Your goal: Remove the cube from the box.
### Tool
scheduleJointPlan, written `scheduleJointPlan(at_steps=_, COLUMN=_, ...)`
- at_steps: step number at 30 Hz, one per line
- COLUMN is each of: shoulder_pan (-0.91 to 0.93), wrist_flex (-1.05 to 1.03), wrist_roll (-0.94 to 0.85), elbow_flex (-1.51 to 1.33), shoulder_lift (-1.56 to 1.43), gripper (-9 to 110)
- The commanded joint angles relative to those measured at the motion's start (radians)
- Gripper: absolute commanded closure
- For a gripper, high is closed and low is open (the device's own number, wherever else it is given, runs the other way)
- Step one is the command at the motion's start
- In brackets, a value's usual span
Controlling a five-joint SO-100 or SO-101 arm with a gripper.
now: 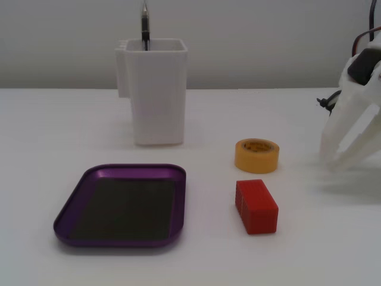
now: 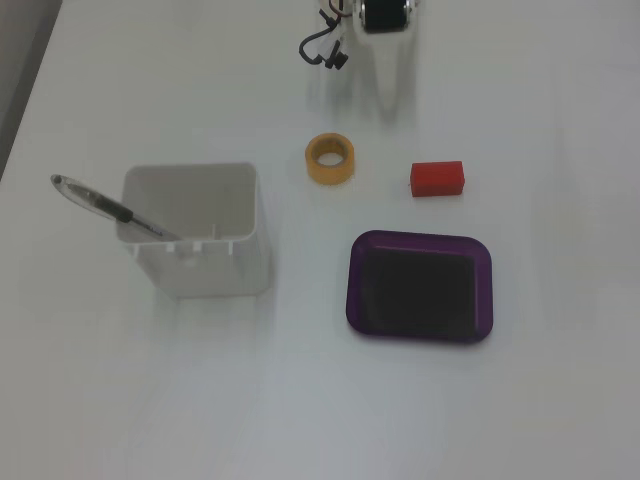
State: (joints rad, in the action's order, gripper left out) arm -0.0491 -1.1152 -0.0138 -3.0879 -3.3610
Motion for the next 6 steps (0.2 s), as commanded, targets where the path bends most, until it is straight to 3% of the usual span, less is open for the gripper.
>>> scheduleJointPlan(at_steps=1, shoulder_pan=0.003, wrist_flex=0.011, wrist_roll=0.005, elbow_flex=-0.008, shoulder_lift=-0.087, gripper=102)
scheduleJointPlan(at_steps=6, shoulder_pan=0.003, wrist_flex=0.011, wrist_roll=0.005, elbow_flex=-0.008, shoulder_lift=-0.087, gripper=102)
